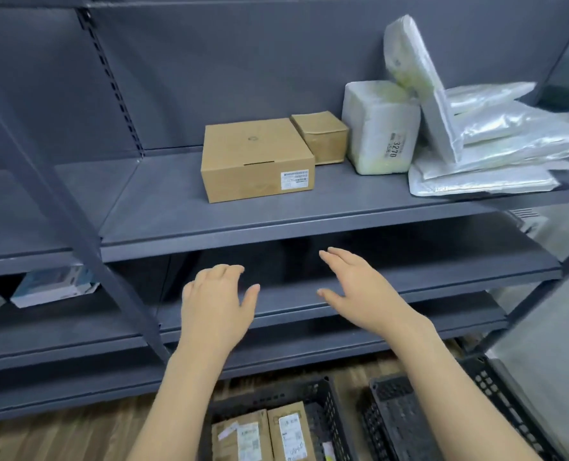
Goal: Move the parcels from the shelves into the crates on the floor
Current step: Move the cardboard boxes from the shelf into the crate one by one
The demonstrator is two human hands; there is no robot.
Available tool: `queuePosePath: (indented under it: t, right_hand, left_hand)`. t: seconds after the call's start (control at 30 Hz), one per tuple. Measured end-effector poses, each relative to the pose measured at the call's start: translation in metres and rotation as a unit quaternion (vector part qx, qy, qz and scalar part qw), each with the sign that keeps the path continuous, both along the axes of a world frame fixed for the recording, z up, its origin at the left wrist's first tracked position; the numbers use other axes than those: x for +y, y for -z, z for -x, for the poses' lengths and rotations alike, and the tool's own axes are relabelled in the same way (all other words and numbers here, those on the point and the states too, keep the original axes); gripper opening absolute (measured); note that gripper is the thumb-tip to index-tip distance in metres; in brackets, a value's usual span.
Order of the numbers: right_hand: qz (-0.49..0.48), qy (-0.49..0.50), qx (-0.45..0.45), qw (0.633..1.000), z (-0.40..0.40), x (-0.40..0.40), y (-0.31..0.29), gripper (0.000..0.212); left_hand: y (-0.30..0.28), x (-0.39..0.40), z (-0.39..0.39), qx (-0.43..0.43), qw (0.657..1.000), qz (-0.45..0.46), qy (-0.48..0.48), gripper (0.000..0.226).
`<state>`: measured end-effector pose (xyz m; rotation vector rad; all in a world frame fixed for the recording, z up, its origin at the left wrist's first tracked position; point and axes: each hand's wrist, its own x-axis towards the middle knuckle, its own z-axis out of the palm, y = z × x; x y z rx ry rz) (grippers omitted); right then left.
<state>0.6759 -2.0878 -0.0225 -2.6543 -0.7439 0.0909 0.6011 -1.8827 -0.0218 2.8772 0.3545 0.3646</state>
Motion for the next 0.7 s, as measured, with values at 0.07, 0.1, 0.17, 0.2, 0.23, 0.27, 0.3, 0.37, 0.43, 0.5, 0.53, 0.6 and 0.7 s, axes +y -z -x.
queuePosePath:
  t: [0.07,0.1,0.17,0.2,0.23,0.27,0.3,0.37,0.43,0.5,0.53,0.6,0.7]
  right_hand:
    - [0.012,-0.014,-0.01,1.0,-0.027,-0.002,-0.011,0.066]
    - [0.017,-0.021,-0.016,0.999,-0.041,-0.001,-0.017,0.067]
    - [0.026,-0.034,-0.03,0.999,-0.072,0.003,-0.031,0.067]
    - [0.028,-0.04,-0.035,0.998,-0.089,0.007,-0.038,0.067]
    - [0.03,-0.046,-0.04,0.998,-0.106,0.012,-0.045,0.068]
    - [0.033,-0.052,-0.045,0.997,-0.122,0.017,-0.051,0.069]
    - [0.034,-0.058,-0.05,0.996,-0.137,0.023,-0.057,0.071]
    - [0.034,-0.061,-0.062,0.996,-0.166,0.035,-0.065,0.075]
    - [0.038,-0.061,-0.07,0.995,-0.189,0.046,-0.071,0.081]
    - [0.043,-0.061,-0.066,0.995,-0.207,0.057,-0.074,0.086]
    - [0.048,-0.062,-0.06,0.995,-0.215,0.061,-0.074,0.086]
    - [0.065,-0.062,-0.045,0.995,-0.227,0.069,-0.074,0.085]
    - [0.077,-0.054,-0.028,0.995,-0.238,0.078,-0.07,0.084]
  left_hand:
    - [-0.01,-0.002,-0.025,-0.019,1.0,-0.01,-0.005,0.047]
    - [-0.015,-0.002,-0.038,-0.029,0.999,-0.018,-0.007,0.048]
    - [-0.025,0.001,-0.065,-0.04,0.998,-0.038,-0.017,0.049]
    - [-0.03,0.005,-0.079,-0.041,0.998,-0.047,-0.024,0.05]
    - [-0.036,0.009,-0.093,-0.04,0.997,-0.056,-0.031,0.051]
    - [-0.042,0.014,-0.107,-0.035,0.996,-0.066,-0.038,0.052]
    - [-0.048,0.02,-0.121,-0.03,0.996,-0.076,-0.046,0.053]
    - [-0.059,0.031,-0.146,-0.022,0.993,-0.098,-0.058,0.056]
    - [-0.067,0.039,-0.165,0.002,0.99,-0.125,-0.066,0.062]
    - [-0.072,0.045,-0.18,0.04,0.988,-0.134,-0.07,0.068]
    - [-0.073,0.048,-0.186,0.056,0.987,-0.131,-0.074,0.07]
    - [-0.073,0.052,-0.196,0.083,0.986,-0.117,-0.084,0.072]
    - [-0.072,0.056,-0.204,0.105,0.986,-0.08,-0.098,0.066]
